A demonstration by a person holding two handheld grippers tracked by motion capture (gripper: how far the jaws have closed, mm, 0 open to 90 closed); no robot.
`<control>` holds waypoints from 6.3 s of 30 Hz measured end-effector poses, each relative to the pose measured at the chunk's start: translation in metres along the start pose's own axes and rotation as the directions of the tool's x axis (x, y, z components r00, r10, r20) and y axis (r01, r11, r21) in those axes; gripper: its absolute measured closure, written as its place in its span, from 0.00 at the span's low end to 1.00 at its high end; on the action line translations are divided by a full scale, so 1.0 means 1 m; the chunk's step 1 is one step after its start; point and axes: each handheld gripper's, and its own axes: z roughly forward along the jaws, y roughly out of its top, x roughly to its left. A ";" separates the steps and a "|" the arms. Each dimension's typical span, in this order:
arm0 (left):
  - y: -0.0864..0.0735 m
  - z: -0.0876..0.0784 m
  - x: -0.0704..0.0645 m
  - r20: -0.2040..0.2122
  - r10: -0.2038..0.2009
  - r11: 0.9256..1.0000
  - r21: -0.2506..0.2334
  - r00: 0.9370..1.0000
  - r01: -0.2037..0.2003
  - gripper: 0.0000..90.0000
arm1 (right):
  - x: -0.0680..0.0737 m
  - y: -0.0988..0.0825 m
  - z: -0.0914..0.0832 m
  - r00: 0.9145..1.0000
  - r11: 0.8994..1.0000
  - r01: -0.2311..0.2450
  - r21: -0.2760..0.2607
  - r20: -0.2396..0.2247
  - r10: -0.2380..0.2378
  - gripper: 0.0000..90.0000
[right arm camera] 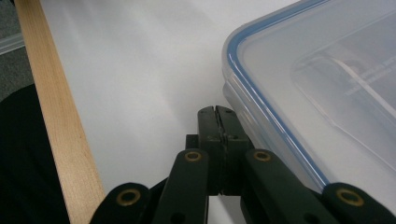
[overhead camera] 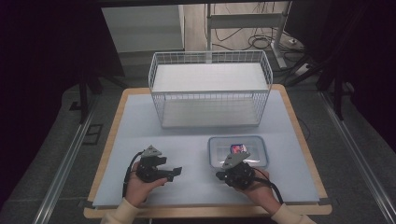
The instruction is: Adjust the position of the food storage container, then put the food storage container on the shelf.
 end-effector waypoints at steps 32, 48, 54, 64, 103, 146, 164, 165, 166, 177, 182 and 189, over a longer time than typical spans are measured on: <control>0.000 -0.001 -0.004 -0.025 0.006 1.000 -0.029 1.000 -0.007 0.22 | -0.105 -0.046 -0.113 0.924 0.946 -0.270 -0.179 0.227 0.307 1.00; -0.001 0.000 0.000 -0.024 0.003 1.000 -0.024 1.000 -0.004 0.22 | -0.120 -0.063 -0.083 0.899 0.942 -0.333 -0.031 0.292 0.327 1.00; -0.001 -0.001 -0.001 -0.028 0.005 1.000 -0.027 1.000 -0.006 0.22 | -0.122 -0.064 -0.083 0.895 0.937 -0.348 -0.030 0.288 0.341 1.00; -0.002 0.001 0.001 -0.028 0.002 1.000 -0.019 1.000 -0.003 0.22 | -0.125 -0.066 -0.072 0.893 0.934 -0.358 0.005 0.295 0.341 1.00; -0.002 -0.009 0.018 -0.072 -0.045 0.998 -0.055 0.996 0.041 0.22 | -0.092 -0.040 -0.050 0.942 0.952 -0.296 -0.083 0.141 0.305 1.00; 0.054 0.009 0.003 0.078 -0.178 0.977 -0.103 0.981 0.186 0.15 | -0.108 -0.060 -0.078 0.884 0.850 -0.456 -0.263 -0.023 0.467 0.24; 0.038 0.039 0.001 0.194 -0.242 0.970 0.058 0.951 0.235 0.15 | -0.104 -0.058 -0.072 0.905 0.882 -0.412 -0.228 0.013 0.426 0.23; 0.038 0.039 0.001 0.194 -0.242 0.970 0.058 0.951 0.235 0.15 | -0.104 -0.058 -0.071 0.905 0.884 -0.412 -0.223 0.015 0.425 0.23; 0.037 0.042 0.000 0.202 -0.252 0.968 0.070 0.946 0.243 0.14 | -0.103 -0.058 -0.071 0.906 0.884 -0.410 -0.223 0.013 0.423 0.23; 0.035 0.044 0.001 0.257 -0.292 0.956 0.086 0.921 0.280 0.20 | -0.104 -0.058 -0.070 0.906 0.885 -0.409 -0.222 0.022 0.423 0.23; 0.036 0.041 0.002 0.247 -0.287 0.958 0.071 0.925 0.279 0.26 | -0.104 -0.056 -0.068 0.903 0.877 -0.421 -0.231 -0.008 0.431 0.23; 0.035 0.041 0.005 0.259 -0.304 0.952 0.062 0.917 0.299 0.29 | -0.105 -0.046 -0.063 0.888 0.859 -0.456 -0.232 -0.066 0.454 0.24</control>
